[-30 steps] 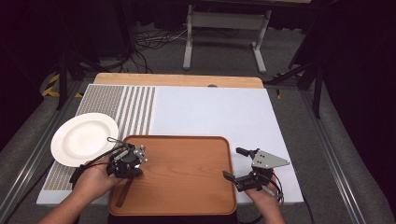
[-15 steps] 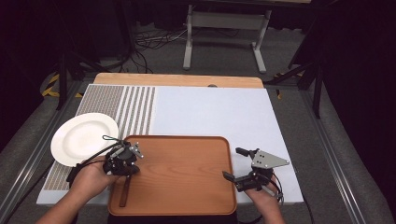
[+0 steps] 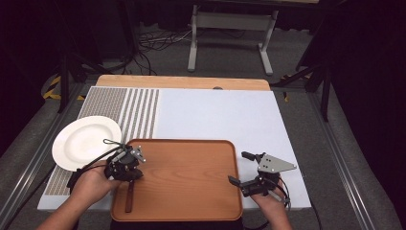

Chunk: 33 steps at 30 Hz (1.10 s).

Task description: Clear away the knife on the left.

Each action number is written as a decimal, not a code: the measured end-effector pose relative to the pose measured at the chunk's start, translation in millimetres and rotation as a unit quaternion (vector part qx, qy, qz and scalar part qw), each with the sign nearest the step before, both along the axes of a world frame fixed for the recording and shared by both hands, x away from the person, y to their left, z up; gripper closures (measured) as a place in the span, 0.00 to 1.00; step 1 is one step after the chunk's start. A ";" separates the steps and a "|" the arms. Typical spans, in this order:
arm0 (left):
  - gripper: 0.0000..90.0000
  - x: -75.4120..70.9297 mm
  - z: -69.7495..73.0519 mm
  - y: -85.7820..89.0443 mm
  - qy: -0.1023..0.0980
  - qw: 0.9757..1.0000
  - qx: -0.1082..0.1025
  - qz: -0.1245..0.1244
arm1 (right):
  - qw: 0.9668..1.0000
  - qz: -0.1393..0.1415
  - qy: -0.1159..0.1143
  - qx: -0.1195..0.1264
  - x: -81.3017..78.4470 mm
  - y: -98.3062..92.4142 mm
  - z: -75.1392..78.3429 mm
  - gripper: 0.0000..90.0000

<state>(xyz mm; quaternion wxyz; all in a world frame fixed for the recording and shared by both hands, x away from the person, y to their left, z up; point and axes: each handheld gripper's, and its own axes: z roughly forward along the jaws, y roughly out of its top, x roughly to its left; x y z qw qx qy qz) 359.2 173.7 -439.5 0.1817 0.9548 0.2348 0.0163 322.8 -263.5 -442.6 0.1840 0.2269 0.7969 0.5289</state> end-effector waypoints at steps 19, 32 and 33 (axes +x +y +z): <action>0.17 -24.6 36.0 33.6 -0.132 0.977 -0.169 0.010 | 1.000 0.007 -0.002 0.002 3.3 7.1 1.5 0.03; 0.01 -34.7 35.1 59.6 -0.176 0.944 -0.278 0.005 | 1.000 0.003 -0.004 0.006 2.5 4.3 2.0 0.03; 0.00 -35.9 34.2 61.4 -0.179 0.942 -0.285 0.001 | 1.000 0.002 -0.004 0.007 2.4 4.2 2.0 0.03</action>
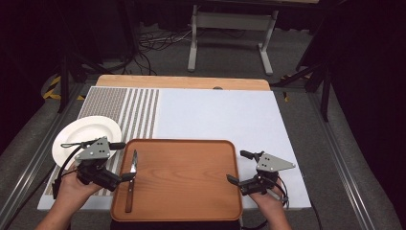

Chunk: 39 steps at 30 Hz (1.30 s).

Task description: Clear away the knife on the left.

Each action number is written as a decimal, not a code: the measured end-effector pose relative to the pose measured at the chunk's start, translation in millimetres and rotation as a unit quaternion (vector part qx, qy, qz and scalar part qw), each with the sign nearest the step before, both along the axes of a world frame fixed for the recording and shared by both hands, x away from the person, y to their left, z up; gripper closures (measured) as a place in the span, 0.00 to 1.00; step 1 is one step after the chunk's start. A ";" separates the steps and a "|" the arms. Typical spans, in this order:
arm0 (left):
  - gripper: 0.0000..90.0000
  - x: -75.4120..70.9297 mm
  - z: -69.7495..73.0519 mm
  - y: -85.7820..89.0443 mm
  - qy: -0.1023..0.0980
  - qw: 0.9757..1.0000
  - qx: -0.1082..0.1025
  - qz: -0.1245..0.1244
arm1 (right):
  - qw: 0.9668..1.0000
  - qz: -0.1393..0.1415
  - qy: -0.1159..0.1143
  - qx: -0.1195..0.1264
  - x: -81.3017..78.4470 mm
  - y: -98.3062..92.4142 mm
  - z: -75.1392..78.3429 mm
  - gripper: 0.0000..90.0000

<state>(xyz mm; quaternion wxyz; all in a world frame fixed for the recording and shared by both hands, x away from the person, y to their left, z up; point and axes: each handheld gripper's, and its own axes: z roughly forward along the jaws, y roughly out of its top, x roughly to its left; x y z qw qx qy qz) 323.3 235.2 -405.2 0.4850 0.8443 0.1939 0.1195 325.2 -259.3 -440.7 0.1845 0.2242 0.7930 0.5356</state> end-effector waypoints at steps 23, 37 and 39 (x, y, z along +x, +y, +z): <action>0.00 -13.2 -51.3 46.1 -0.034 0.988 -0.149 0.033 | 1.000 0.001 -0.002 0.006 -0.3 -2.3 -0.6 0.03; 0.00 -12.5 -77.3 57.4 -0.023 0.990 -0.132 0.046 | 1.000 -0.004 0.001 0.014 2.5 -7.4 -4.5 0.03; 0.00 -11.6 -78.7 58.8 -0.018 0.989 -0.141 0.046 | 1.000 -0.007 0.005 0.020 3.0 -8.7 -5.6 0.03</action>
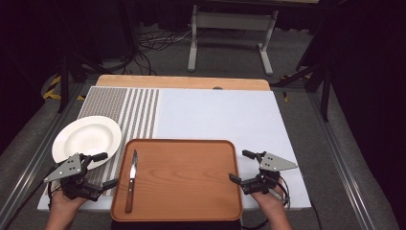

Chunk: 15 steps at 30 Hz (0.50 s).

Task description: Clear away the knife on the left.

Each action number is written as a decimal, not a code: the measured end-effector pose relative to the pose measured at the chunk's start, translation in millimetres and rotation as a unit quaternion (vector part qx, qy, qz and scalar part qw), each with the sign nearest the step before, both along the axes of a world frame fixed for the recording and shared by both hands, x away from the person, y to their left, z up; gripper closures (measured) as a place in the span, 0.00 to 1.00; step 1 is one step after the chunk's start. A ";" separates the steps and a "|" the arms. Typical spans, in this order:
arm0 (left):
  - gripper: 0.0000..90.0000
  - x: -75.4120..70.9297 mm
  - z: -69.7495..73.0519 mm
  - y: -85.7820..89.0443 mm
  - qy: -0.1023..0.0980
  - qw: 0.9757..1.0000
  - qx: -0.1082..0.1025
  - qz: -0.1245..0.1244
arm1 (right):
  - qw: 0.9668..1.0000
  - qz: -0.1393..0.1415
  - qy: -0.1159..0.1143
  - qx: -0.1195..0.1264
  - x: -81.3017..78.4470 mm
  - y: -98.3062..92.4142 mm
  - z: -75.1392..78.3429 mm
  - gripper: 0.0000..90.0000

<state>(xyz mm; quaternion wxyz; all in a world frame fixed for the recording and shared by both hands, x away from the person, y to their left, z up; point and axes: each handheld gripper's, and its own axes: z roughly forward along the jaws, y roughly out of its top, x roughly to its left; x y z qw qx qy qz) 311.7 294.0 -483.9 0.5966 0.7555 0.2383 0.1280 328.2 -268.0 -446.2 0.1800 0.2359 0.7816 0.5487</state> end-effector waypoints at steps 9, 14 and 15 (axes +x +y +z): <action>0.00 1.5 -0.3 4.5 0.008 1.000 0.005 0.017 | 1.000 -0.006 0.002 0.001 0.7 -0.2 -2.1 0.03; 0.00 1.0 -0.4 1.8 0.005 1.000 0.013 0.018 | 1.000 -0.009 0.003 0.004 0.8 -1.1 -1.7 0.03; 0.00 1.0 -0.3 1.7 0.004 1.000 0.014 0.018 | 1.000 -0.008 0.002 0.004 1.0 -1.1 -1.6 0.03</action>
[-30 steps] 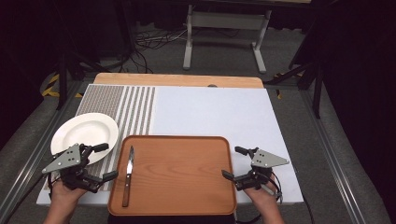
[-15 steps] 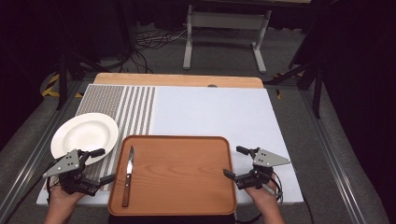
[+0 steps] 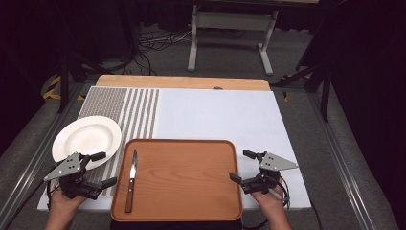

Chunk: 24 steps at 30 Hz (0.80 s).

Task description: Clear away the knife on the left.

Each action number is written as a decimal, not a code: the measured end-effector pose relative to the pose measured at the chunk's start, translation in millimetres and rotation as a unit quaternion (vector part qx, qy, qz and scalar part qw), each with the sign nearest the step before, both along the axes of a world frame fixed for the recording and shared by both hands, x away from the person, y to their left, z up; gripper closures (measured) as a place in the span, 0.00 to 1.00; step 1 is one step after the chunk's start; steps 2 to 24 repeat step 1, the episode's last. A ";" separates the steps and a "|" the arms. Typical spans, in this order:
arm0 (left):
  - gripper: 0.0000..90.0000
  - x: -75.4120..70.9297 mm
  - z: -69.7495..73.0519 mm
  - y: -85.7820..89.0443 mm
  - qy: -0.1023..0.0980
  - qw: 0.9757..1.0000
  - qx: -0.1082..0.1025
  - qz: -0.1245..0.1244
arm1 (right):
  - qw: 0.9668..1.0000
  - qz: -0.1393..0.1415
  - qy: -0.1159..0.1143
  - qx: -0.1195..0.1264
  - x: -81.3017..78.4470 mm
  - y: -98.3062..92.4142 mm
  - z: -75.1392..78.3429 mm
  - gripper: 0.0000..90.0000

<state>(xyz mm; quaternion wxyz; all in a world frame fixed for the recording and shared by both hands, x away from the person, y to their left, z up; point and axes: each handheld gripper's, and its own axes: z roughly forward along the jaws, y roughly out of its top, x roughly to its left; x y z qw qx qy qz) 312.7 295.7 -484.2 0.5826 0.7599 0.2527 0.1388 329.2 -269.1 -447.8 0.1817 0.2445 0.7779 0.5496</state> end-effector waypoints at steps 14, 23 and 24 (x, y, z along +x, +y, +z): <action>0.00 0.0 0.0 0.0 0.000 1.000 0.000 0.000 | 1.000 0.000 0.000 0.000 0.1 0.1 0.0 0.03; 0.00 0.0 0.0 0.0 0.000 1.000 0.000 0.000 | 1.000 0.000 0.000 0.000 0.1 0.1 0.0 0.03; 0.00 0.0 0.0 0.0 0.000 1.000 0.000 0.000 | 1.000 0.000 0.000 0.000 0.1 0.1 0.0 0.03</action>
